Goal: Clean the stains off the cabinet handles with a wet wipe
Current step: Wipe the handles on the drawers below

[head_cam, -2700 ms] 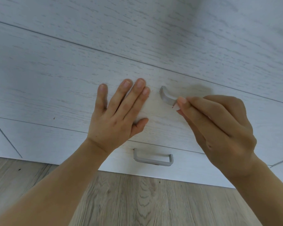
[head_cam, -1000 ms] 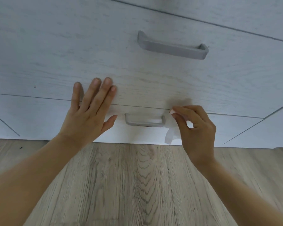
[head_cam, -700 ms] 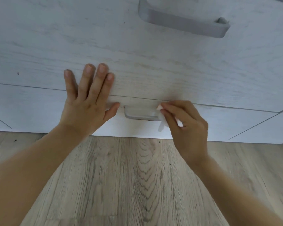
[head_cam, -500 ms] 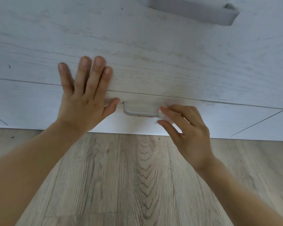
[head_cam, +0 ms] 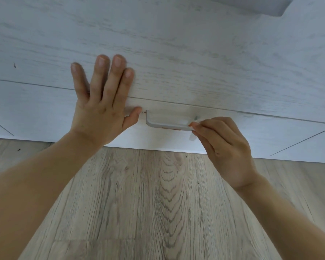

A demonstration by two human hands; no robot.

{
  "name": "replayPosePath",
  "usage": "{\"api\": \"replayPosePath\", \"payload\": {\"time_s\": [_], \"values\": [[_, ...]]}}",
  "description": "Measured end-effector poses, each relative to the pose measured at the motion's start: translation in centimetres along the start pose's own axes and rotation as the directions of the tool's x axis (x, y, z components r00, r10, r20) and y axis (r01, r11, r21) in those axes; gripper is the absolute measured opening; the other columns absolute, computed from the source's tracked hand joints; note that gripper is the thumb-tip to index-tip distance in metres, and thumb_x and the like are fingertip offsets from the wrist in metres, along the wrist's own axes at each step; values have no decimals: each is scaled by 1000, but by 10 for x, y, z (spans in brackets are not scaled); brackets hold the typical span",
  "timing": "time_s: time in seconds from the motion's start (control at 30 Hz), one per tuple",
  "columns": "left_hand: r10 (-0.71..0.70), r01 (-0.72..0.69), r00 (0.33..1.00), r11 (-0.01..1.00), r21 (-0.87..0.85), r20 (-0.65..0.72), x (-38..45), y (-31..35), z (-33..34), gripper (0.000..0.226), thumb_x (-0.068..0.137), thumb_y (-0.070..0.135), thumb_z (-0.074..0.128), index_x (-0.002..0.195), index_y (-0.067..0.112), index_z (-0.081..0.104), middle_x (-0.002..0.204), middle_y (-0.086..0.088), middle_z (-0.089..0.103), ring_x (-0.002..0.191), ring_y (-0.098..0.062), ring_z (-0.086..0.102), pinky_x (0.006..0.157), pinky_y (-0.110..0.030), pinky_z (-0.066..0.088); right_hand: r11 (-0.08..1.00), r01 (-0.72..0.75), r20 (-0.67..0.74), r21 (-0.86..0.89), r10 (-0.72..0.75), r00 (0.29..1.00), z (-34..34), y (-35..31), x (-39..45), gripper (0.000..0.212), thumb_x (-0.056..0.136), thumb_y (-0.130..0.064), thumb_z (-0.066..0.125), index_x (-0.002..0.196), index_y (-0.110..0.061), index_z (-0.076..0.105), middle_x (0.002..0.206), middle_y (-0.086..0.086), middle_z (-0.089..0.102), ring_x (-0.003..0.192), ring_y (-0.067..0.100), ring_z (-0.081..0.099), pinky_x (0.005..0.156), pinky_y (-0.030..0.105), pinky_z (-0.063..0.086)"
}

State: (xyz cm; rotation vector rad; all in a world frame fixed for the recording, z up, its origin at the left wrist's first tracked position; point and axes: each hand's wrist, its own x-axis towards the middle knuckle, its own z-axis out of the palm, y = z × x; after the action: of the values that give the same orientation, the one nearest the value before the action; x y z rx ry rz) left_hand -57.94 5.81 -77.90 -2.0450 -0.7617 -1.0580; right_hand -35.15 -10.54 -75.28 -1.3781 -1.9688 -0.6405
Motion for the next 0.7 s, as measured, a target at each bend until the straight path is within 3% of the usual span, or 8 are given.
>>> {"api": "replayPosePath", "payload": {"time_s": [0.17, 0.3, 0.43, 0.7], "values": [[-9, 9, 1000, 1000, -16, 19, 1, 0, -1, 86, 99, 55, 32, 148, 10, -22, 153, -3, -33, 141, -22, -28, 111, -51, -18, 981, -161, -32, 107, 166, 986, 2, -4, -3, 16, 82, 2, 73, 98, 1, 73, 92, 11, 70, 88, 19, 60, 88, 11, 46], [-13, 13, 1000, 1000, -7, 16, 0, 0, 0, 85, 99, 55, 31, 148, 10, -21, 153, -3, -33, 141, -22, -28, 111, -51, -18, 936, -300, -33, 185, 311, 950, 2, -8, -3, 17, 84, -4, 72, 101, -2, 73, 95, 6, 69, 85, 19, 66, 85, 10, 49], [-18, 19, 1000, 1000, -18, 11, 0, 1, 1, 85, 98, 55, 31, 148, 10, -21, 153, -2, -32, 141, -21, -28, 112, -51, -17, 917, -302, -18, 261, 317, 948, 0, -11, -2, 18, 90, -8, 63, 104, -1, 72, 100, 1, 65, 89, 21, 67, 86, 17, 52], [-23, 23, 1000, 1000, -9, 14, 0, 1, 0, 85, 98, 55, 30, 148, 10, -21, 153, -2, -33, 141, -22, -28, 111, -51, -18, 905, -349, -24, 243, 366, 930, 1, -14, 0, 19, 91, -11, 61, 103, -3, 73, 98, 5, 69, 88, 16, 67, 86, 10, 50]]}}
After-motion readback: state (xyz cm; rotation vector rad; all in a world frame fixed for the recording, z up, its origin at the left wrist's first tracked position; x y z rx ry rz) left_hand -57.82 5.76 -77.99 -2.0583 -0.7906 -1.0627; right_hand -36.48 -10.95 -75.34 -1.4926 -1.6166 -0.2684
